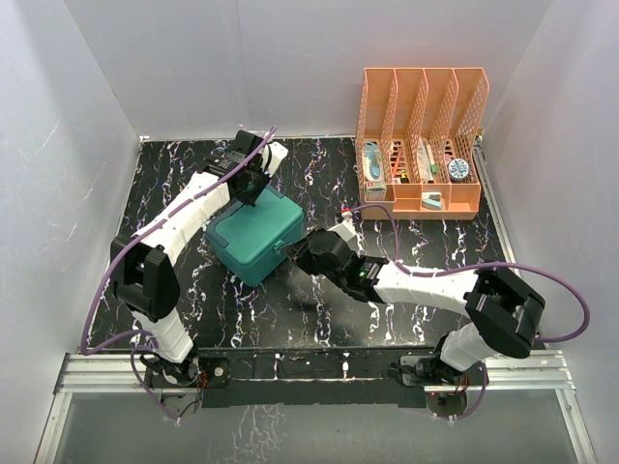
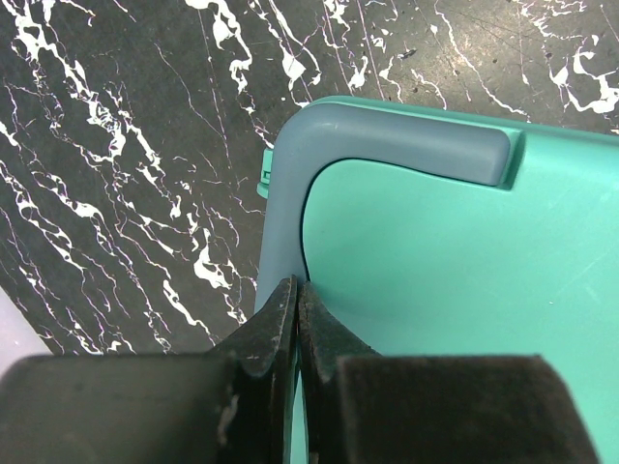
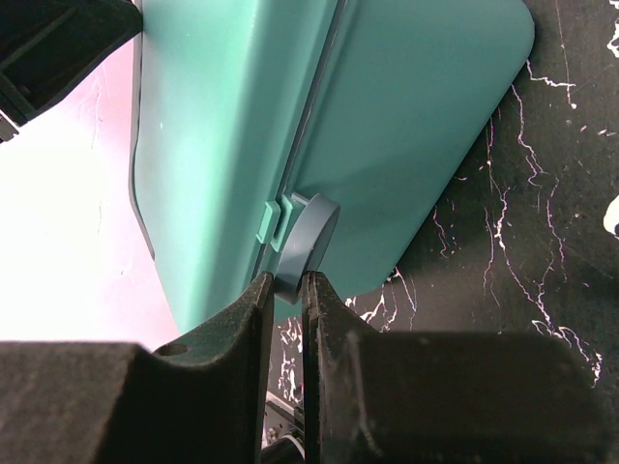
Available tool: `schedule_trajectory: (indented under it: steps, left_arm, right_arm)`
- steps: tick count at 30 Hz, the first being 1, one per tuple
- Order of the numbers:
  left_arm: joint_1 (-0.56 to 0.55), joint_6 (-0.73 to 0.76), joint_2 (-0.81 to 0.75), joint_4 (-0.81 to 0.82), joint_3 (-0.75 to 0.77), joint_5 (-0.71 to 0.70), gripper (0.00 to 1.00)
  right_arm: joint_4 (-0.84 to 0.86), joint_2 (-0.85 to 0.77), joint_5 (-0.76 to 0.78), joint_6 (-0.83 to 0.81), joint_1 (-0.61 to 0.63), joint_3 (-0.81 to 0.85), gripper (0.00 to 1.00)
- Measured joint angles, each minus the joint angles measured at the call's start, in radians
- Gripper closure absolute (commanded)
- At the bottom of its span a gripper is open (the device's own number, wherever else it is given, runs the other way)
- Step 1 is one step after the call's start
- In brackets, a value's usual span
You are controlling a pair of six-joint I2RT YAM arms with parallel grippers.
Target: Organize the medicine kit
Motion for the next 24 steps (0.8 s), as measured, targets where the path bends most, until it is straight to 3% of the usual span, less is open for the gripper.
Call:
schedule_trajectory:
  steps: [6, 24]
  left_arm:
    - [-0.001, 0.0, 0.004, 0.0, 0.0, -0.006, 1.0]
    - [-0.006, 0.002, 0.007, -0.011, 0.003, -0.01, 1.0]
  right_arm:
    - [-0.03, 0.0, 0.005, -0.024, 0.0, 0.026, 0.76]
    - [-0.021, 0.068, 0.026, -0.045, -0.001, 0.058, 0.73]
